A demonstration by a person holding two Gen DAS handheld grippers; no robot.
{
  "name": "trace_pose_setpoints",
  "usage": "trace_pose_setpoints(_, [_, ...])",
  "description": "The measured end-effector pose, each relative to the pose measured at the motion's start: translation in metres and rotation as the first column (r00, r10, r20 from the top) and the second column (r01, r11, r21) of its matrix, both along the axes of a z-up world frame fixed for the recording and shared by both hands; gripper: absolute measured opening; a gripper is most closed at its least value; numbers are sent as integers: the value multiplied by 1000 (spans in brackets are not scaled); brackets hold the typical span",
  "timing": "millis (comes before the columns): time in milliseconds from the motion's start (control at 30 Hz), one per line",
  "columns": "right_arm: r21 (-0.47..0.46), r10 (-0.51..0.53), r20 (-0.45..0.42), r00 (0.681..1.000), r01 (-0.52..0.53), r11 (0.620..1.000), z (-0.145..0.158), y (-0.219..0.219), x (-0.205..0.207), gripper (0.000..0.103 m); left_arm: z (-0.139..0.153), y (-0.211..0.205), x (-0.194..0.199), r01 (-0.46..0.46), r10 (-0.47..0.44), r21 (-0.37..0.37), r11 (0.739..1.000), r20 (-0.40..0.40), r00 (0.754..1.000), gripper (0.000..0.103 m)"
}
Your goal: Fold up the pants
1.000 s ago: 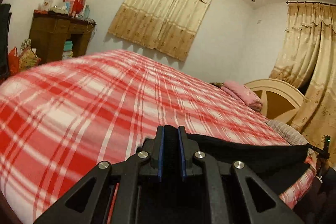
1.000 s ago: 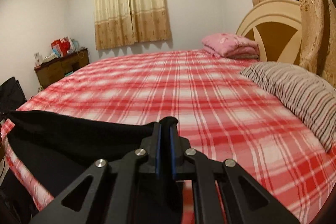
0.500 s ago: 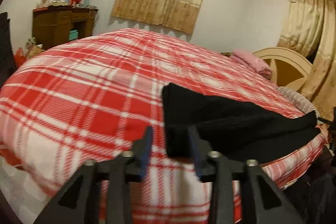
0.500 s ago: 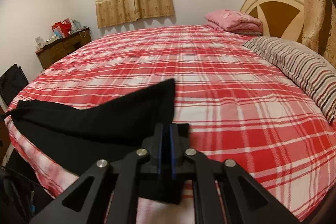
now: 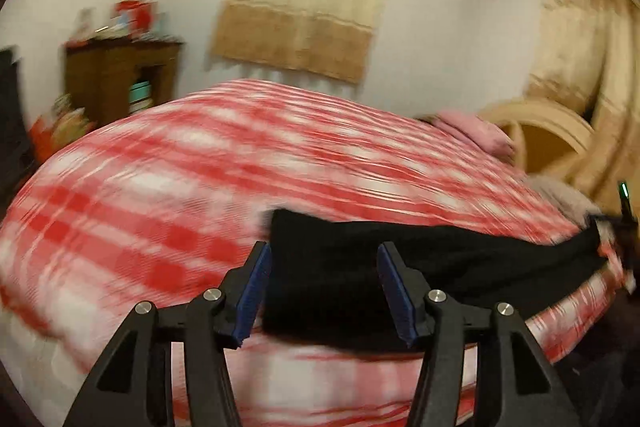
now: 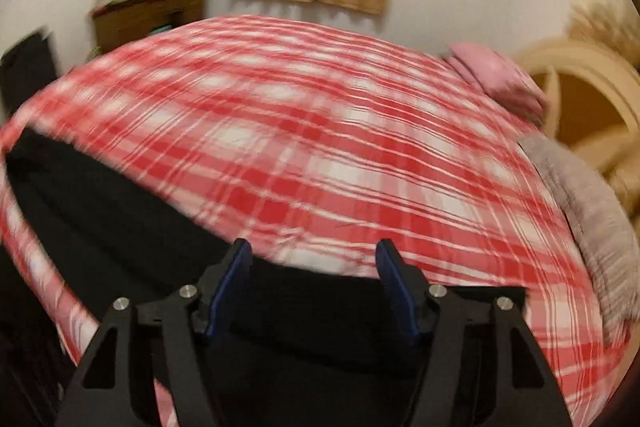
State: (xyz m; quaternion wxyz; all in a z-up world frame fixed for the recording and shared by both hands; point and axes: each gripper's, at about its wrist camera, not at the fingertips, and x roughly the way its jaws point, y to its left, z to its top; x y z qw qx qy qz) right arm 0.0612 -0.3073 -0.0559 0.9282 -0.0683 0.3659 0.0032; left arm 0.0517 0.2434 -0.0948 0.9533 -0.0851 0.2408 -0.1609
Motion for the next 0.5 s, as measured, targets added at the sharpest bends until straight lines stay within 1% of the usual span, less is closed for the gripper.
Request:
trace_pose_setpoints(67, [64,-118,18,993,117,991,10,-34,-4,66,1,-32,11,96,-96,14,995,-8,995,57])
trace_pose_setpoints(100, [84,-161,25,987,158,984,13,-46,-6,68,-1,-51,21,142,-141,22,990,-20,990,57])
trace_pose_setpoints(167, [86,-217,30,976,214,973,19,-64,-8,68,-8,-79,37,208,-206,23,978,-45,977,57])
trace_pose_setpoints(233, [46,-233,6,972,232,972,21,-68,-3,68,-17,-104,52,241,-239,24,970,-72,968,57])
trace_pose_setpoints(333, [-16,-230,-40,972,229,973,15,-65,11,68,-31,-131,68,274,-273,-17,962,-135,952,57])
trace_pose_setpoints(433, [-46,-202,-109,973,198,979,6,-58,33,68,-39,-149,71,303,-305,-39,952,-178,936,57])
trace_pose_setpoints(500, [-71,-192,-170,967,182,981,-5,-55,48,68,-42,-155,66,329,-326,-23,944,-206,923,57])
